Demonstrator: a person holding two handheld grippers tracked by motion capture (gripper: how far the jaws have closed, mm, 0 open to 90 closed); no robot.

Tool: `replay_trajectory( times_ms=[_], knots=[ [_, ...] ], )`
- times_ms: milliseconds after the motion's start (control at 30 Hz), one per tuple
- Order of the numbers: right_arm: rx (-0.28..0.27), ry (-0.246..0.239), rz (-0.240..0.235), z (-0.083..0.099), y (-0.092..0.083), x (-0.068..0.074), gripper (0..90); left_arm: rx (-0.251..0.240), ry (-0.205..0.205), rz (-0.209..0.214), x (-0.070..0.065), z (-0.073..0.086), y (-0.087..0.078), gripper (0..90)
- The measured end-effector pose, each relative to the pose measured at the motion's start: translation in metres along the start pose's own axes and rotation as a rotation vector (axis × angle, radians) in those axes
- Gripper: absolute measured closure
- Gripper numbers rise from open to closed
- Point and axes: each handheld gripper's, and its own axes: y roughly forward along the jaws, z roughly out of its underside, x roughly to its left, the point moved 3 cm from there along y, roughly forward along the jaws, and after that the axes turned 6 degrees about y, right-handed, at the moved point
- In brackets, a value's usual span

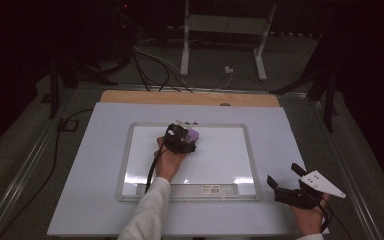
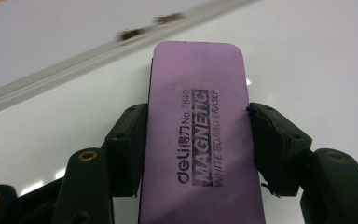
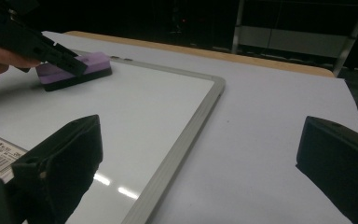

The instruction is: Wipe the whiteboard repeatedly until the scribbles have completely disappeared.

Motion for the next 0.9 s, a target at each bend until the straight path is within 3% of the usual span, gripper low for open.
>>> replay_trajectory(
  times_ms=[100, 133, 167, 200, 267, 400, 467, 533, 600, 767, 900],
  knots=[
    [0.0, -0.001, -0.002, 0.0, 0.0, 0.001, 0.7, -0.013, 0.099, 0.082, -0.016, -0.001, -0.001, 41.9],
    [0.0, -0.002, -0.001, 0.0, 0.0, 0.001, 0.7, -0.01, 0.127, 0.073, -0.018, -0.001, -0.002, 41.9],
    [0.0, -0.001, -0.001, 0.0, 0.0, 0.001, 0.7, -0.006, 0.123, 0.071, -0.018, -0.002, -0.002, 42.0],
    [0.0, 0.001, 0.0, 0.0, -0.001, 0.0, 0.7, -0.005, 0.109, 0.075, -0.017, -0.002, -0.001, 42.0],
    [-0.003, 0.003, 0.001, 0.0, -0.001, 0.0, 0.7, 0.0, 0.081, 0.027, -0.01, -0.001, -0.001, 41.9],
    [-0.006, 0.006, 0.005, 0.0, -0.002, -0.002, 0.7, 0.02, -0.037, -0.082, 0.013, 0.003, -0.002, 42.0],
    [-0.006, 0.007, 0.005, 0.0, -0.003, -0.002, 0.7, 0.032, -0.119, -0.151, 0.024, 0.006, -0.004, 41.9],
    [-0.005, 0.007, 0.004, 0.0, -0.002, -0.002, 0.7, 0.03, -0.179, -0.17, 0.029, 0.008, -0.004, 41.9],
    [-0.004, 0.006, 0.003, 0.0, -0.002, -0.001, 0.7, 0.029, -0.16, -0.191, 0.026, 0.007, -0.003, 41.9],
    [-0.001, 0.002, 0.001, 0.0, -0.001, 0.0, 0.7, -0.004, -0.093, -0.074, 0.009, 0.002, 0.001, 41.9],
    [0.001, 0.0, -0.001, 0.0, 0.0, 0.0, 0.7, -0.011, 0.047, 0.079, -0.013, 0.0, 0.0, 41.9]
  ],
)
